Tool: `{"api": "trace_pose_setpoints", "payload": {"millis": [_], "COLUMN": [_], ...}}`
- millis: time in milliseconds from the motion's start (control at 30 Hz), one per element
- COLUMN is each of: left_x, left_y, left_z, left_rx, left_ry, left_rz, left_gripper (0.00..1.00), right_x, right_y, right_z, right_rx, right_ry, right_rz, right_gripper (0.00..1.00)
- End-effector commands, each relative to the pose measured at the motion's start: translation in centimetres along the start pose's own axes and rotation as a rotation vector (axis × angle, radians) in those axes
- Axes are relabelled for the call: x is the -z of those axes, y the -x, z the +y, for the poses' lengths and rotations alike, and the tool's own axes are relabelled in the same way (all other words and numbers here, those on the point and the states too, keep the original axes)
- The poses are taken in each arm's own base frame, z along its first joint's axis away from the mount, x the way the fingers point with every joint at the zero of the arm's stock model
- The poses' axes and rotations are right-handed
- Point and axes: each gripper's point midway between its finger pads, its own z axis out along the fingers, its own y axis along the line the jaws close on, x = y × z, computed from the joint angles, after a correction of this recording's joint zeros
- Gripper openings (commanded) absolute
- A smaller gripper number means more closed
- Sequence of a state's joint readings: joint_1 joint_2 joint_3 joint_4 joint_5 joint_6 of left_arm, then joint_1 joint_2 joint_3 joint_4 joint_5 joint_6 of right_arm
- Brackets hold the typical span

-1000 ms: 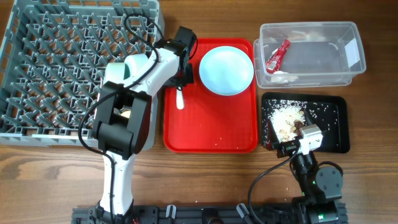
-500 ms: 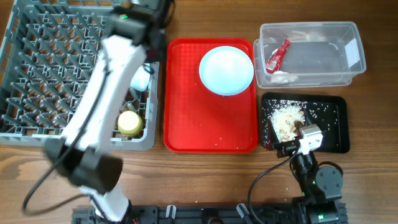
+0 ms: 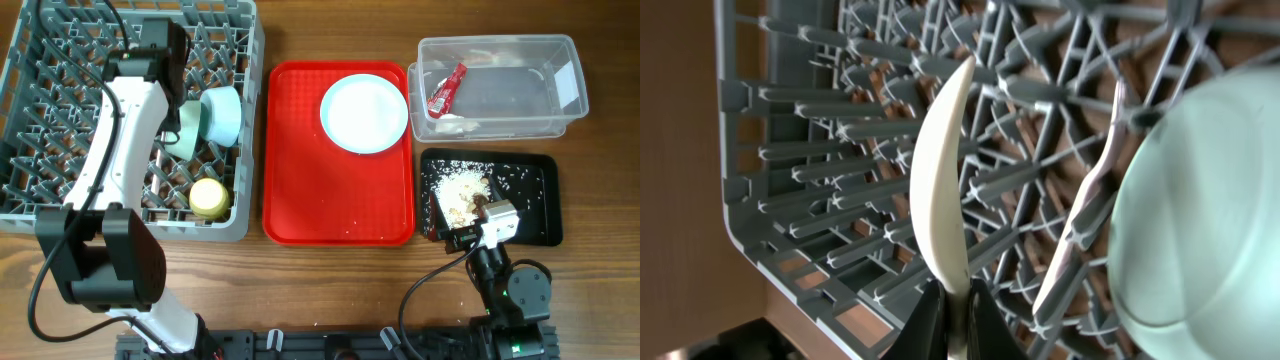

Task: Sort waste into correct bins and load items into the dishwasher rack
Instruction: 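Insert the white spoon into the dish rack and release, then grasp the edge of the light-blue plate and lift it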

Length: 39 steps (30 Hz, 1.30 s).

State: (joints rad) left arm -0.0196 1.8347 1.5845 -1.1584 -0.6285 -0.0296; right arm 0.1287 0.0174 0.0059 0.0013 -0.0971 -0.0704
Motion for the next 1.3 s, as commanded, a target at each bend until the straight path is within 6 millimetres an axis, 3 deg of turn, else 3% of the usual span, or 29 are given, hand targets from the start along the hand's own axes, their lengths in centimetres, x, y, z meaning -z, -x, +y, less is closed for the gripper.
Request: {"api": "trace_pose_setpoints", "payload": {"millis": [0, 33, 67, 167, 267, 333, 400, 433, 500, 567, 667, 767, 900, 1100, 1267], "left_x": [-0.5, -0.5, -0.5, 0.7, 6.1, 11.7, 18.8, 20.8, 22.1, 21.6, 18.6, 14.5, 9.7, 6.9, 6.1], "left_y": [0.2, 0.3, 0.4, 1.6, 4.2, 5.8, 6.7, 6.8, 6.8, 6.8, 7.1, 6.4, 4.2, 2.1, 0.7], "left_z": [0.2, 0.0, -0.2, -0.6, -2.1, -4.6, -9.1, -10.9, -14.1, -17.7, -23.2, -28.3, -34.3, -36.6, -36.8], "left_rx": [-0.056, -0.082, -0.095, -0.049, 0.011, -0.004, -0.080, -0.101, -0.104, -0.101, -0.084, -0.072, -0.142, -0.183, -0.211], "left_ry": [-0.010, -0.021, -0.032, -0.097, -0.311, -0.532, -0.797, -0.858, -0.897, -0.901, -0.891, -0.881, -0.904, -0.876, -0.854], "left_rz": [-0.007, -0.010, -0.015, -0.068, -0.195, -0.316, -0.466, -0.498, -0.497, -0.453, -0.359, -0.239, -0.108, -0.028, 0.019], "left_gripper": [0.11, 0.34, 0.51, 0.45, 0.52, 0.48, 0.45, 0.46, 0.45, 0.46, 0.47, 0.54, 0.54, 0.31, 0.25], "right_x": [0.1, 0.1, 0.1, 0.1, 0.1, 0.1, 0.1, 0.1, 0.1, 0.1, 0.1, 0.1, 0.1, 0.1, 0.1], "right_y": [0.3, 0.3, 0.3, 0.3, 0.3, 0.3, 0.3, 0.3, 0.3, 0.3, 0.3, 0.3, 0.3, 0.3, 0.3], "right_z": [-0.1, -0.1, -0.1, -0.1, -0.1, -0.1, -0.1, -0.1, -0.1, -0.1, -0.1, -0.1, -0.1, -0.1, -0.1], "right_rx": [0.010, 0.009, 0.010, 0.009, 0.009, 0.010, 0.009, 0.010, 0.010, 0.010, 0.010, 0.009, 0.010, 0.009, 0.009], "right_ry": [-0.001, -0.001, -0.001, -0.001, -0.001, -0.001, -0.001, -0.001, -0.001, -0.001, -0.001, -0.001, -0.001, -0.001, -0.001], "right_rz": [-0.014, -0.014, -0.014, -0.014, -0.014, -0.015, -0.014, -0.014, -0.014, -0.014, -0.014, -0.014, -0.014, -0.014, -0.014], "right_gripper": [1.00, 1.00, 1.00, 1.00, 1.00, 1.00, 1.00, 1.00, 1.00, 1.00, 1.00, 1.00, 1.00, 1.00, 1.00]}}
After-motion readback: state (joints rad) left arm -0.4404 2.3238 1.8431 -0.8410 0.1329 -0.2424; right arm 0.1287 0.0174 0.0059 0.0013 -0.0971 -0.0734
